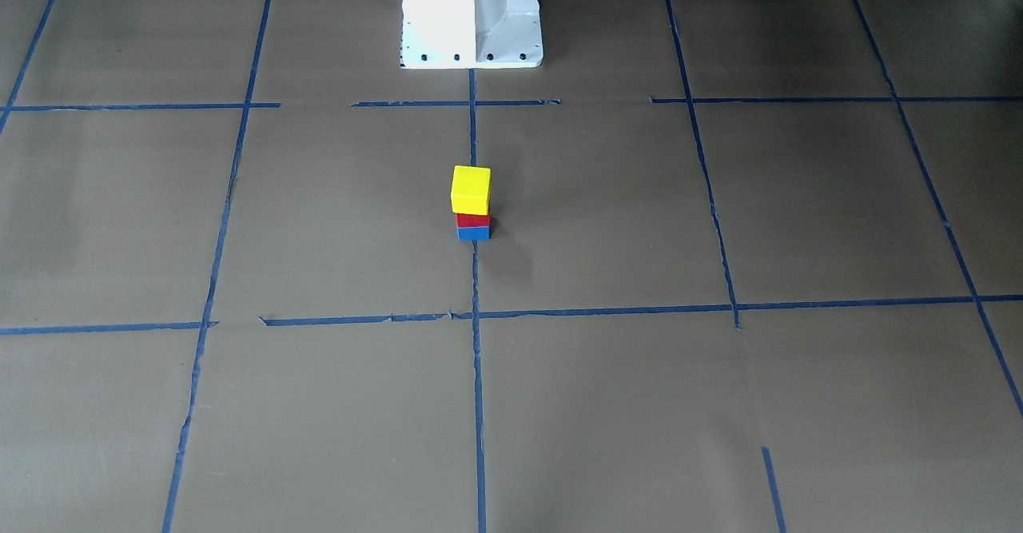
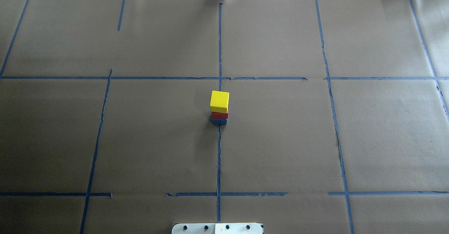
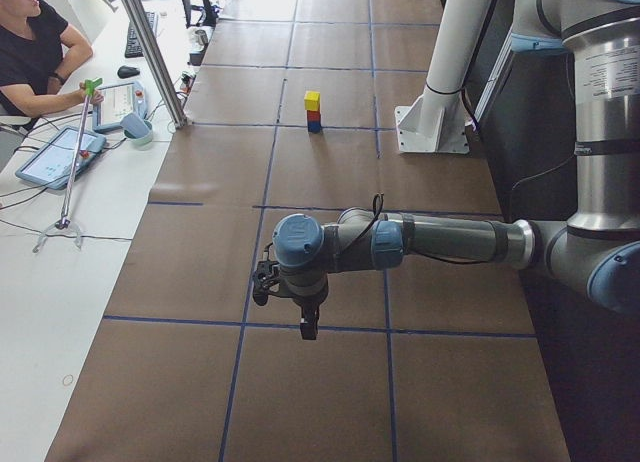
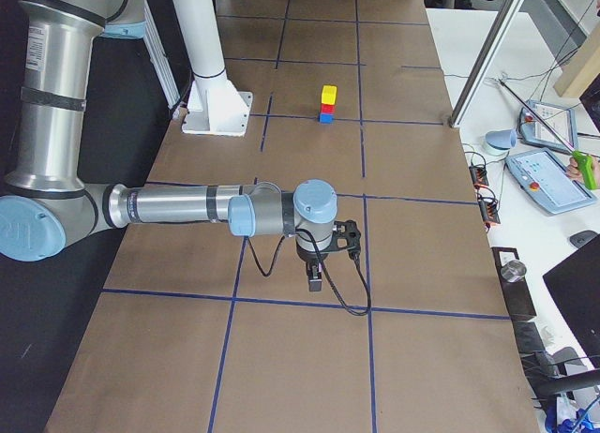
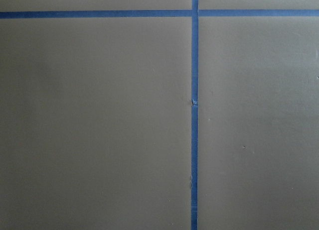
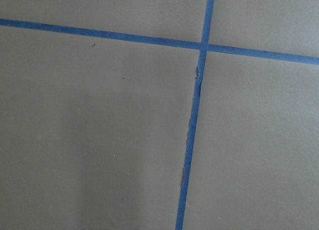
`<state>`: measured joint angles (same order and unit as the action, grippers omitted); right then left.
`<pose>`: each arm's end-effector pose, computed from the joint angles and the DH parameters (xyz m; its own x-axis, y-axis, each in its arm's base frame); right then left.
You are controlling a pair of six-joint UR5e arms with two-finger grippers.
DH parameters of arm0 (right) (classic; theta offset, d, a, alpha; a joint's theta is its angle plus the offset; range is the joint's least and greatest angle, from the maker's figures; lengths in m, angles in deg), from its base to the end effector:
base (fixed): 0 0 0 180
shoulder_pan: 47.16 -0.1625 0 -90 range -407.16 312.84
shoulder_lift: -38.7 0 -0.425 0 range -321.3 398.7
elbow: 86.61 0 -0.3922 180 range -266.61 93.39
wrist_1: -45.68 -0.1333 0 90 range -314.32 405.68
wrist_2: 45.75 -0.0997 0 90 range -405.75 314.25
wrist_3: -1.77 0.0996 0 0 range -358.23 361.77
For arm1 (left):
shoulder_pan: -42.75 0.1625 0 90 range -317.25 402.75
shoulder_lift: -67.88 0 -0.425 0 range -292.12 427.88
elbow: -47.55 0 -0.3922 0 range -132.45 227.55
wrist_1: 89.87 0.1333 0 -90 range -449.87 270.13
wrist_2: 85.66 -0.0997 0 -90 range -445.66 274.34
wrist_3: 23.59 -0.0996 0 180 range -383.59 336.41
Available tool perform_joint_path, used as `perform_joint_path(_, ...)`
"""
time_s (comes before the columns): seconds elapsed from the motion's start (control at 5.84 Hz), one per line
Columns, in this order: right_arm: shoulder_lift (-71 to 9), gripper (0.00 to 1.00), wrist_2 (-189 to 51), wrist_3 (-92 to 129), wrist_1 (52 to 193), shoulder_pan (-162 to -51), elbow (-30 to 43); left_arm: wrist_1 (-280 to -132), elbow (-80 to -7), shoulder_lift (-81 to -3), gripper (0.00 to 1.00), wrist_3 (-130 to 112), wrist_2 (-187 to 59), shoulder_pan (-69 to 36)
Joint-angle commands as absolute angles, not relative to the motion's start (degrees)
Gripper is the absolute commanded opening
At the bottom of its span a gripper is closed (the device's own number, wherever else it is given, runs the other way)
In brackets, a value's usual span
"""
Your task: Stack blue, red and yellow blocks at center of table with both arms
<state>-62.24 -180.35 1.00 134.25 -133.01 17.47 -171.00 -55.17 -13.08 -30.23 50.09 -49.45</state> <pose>0.0331 -0.4195 0.6210 0.7051 -0.1207 0.6988 0.0816 0.9927 0.0891 -0.0779 -0.4149 0.6353 0.6945 0.0242 -0.7190 -0.0424 0.9991 -0.0074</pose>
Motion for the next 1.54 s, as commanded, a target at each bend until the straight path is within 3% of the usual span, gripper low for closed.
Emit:
perform_joint_path(0.0,-62.20,1.00,-180.22,0.89,134.19,-132.94,16.31,-174.49,-54.41,-12.89,1.00,-30.09,49.96,-49.45)
perform_joint_path(1.37,-62.03,1.00,-180.31,0.45,134.01,-132.94,15.78,-175.14,-56.86,-11.31,1.00,-30.27,49.52,-49.01)
